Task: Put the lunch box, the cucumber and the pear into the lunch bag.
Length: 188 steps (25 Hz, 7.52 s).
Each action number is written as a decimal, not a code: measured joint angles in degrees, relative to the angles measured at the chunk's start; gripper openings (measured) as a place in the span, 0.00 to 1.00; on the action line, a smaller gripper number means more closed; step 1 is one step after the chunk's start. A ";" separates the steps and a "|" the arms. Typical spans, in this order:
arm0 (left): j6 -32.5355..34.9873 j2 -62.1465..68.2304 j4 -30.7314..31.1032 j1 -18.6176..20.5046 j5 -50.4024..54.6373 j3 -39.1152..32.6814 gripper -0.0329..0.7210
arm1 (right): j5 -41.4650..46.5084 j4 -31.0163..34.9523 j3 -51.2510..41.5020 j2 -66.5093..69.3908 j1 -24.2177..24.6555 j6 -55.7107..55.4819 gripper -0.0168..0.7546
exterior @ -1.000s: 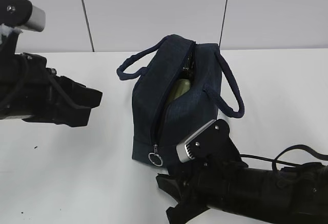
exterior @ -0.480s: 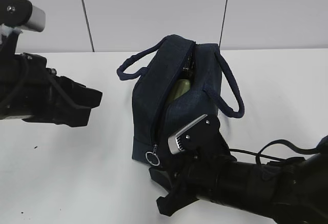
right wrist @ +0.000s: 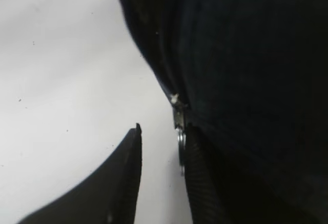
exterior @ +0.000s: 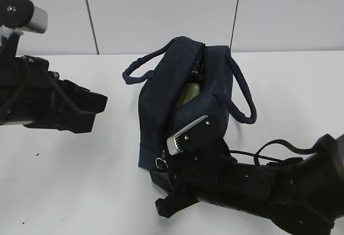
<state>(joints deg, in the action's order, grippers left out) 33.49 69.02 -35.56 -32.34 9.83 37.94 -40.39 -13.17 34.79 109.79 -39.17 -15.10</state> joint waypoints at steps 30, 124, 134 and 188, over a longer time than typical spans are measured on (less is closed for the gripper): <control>0.00 0.00 0.00 0.00 0.00 0.00 0.36 | 8.70 -2.60 0.71 -5.94 0.00 -1.93 0.03; 10.94 19.38 -2.86 -6.17 -0.23 11.38 0.03 | 50.07 -29.18 22.08 -24.36 0.23 -16.60 0.03; 10.99 19.39 -2.96 -6.17 1.47 11.60 0.03 | 51.27 -29.40 25.73 -23.00 8.39 -17.71 0.03; 10.10 30.84 -3.61 0.88 15.11 35.73 0.47 | 47.81 -27.09 34.95 -10.35 19.28 -18.49 0.03</control>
<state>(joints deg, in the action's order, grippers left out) 43.59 99.86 -39.17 -31.46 24.94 73.68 7.42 -40.26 69.74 99.44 -19.89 -33.59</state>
